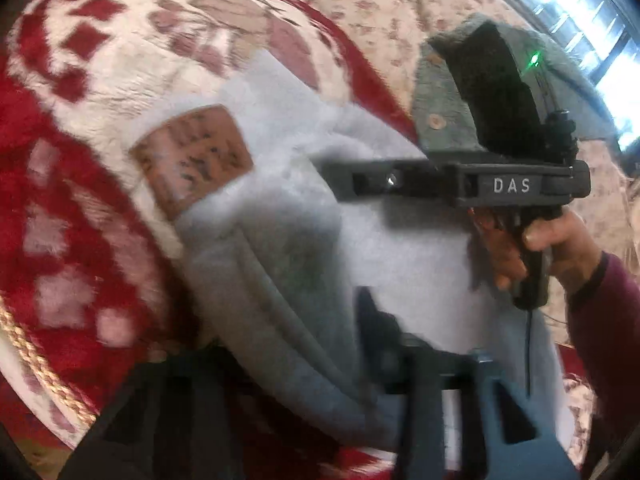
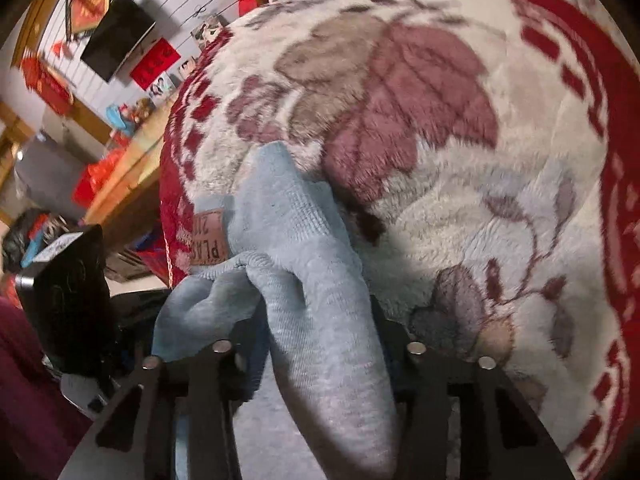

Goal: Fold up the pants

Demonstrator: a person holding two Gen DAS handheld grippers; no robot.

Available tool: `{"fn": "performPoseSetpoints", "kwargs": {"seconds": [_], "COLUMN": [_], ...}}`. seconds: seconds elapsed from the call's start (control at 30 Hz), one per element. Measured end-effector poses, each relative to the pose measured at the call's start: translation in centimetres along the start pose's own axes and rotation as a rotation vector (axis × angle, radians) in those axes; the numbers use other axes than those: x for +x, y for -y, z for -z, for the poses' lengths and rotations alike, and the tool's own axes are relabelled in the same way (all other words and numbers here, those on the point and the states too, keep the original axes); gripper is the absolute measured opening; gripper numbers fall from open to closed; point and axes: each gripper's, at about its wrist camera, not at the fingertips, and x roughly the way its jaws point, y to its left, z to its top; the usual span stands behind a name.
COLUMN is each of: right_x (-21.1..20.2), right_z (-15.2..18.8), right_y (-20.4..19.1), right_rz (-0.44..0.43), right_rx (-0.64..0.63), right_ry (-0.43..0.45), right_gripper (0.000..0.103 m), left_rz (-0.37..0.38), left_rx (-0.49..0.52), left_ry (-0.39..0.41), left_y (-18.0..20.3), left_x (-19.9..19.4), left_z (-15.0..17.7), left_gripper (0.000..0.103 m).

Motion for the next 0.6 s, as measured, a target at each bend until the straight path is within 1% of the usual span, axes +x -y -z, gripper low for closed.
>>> {"fn": "performPoseSetpoints", "kwargs": {"seconds": [0.07, 0.2, 0.33, 0.43, 0.5, 0.6], "right_x": [-1.0, -3.8, -7.9, -11.3, -13.8, -16.4], "right_z": [-0.3, -0.6, -0.3, 1.0, 2.4, 4.6], "right_y": [-1.4, -3.1, -5.2, -6.8, -7.1, -7.7], "right_rz": [0.039, 0.090, 0.123, 0.170, 0.204, 0.249], "right_rx": [-0.046, -0.113, -0.188, -0.251, -0.263, -0.252], "right_ry": [0.012, 0.051, 0.111, 0.159, 0.176, 0.197], "right_gripper": [0.040, 0.040, 0.040, 0.040, 0.040, 0.040], "left_rz": [-0.043, -0.036, -0.046, -0.045, -0.035, -0.015], "left_rx": [0.078, 0.116, 0.202, 0.267, 0.305, 0.365], "left_ry": [0.034, 0.091, 0.170, 0.213, 0.230, 0.237], "left_y": [1.6, 3.7, 7.1, 9.9, 11.7, 14.7], "left_x": [-0.8, -3.2, -6.1, -7.6, -8.3, -8.5], "left_z": [0.0, -0.4, -0.4, -0.2, 0.1, 0.9], "left_gripper": [0.030, 0.027, 0.027, 0.026, 0.026, 0.026]}}
